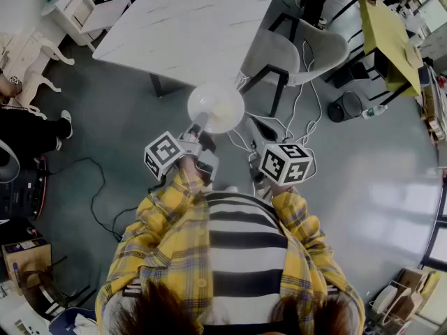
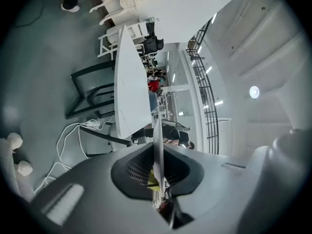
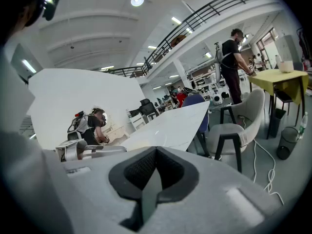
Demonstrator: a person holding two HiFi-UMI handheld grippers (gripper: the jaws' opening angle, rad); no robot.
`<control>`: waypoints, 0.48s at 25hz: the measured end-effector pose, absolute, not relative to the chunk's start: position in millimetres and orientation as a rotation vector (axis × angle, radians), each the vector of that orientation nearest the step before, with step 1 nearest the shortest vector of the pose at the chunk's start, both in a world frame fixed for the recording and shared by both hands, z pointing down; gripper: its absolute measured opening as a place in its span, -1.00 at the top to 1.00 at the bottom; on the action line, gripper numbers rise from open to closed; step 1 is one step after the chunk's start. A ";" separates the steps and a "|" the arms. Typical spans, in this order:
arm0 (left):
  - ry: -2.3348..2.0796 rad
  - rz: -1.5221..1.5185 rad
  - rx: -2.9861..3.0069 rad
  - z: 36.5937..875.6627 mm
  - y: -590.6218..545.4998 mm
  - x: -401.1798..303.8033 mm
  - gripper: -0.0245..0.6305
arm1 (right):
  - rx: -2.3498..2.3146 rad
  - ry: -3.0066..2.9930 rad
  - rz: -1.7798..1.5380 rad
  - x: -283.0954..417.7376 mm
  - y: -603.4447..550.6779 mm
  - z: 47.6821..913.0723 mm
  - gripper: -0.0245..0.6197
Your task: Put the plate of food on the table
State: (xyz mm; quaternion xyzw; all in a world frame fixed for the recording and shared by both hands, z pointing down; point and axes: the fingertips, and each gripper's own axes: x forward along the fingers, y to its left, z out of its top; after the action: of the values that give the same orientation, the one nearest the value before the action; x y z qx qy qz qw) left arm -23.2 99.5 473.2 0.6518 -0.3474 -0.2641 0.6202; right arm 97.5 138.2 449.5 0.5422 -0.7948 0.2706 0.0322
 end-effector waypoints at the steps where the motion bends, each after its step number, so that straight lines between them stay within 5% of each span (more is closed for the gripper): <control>1: -0.799 -0.608 1.497 474.7 99.7 -23.1 0.87 | 1.667 -2.450 0.832 97.0 138.2 450.9 0.93; 12: -0.818 -0.585 1.480 484.4 113.8 -25.1 0.87 | 1.650 -2.431 0.880 97.0 151.4 461.9 0.93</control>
State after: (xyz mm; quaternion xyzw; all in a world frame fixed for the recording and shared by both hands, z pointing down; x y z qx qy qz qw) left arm -25.1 113.8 484.4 0.6451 -0.3567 -0.2551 0.6257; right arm 97.0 151.4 461.9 0.5376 -0.7921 0.2868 0.0372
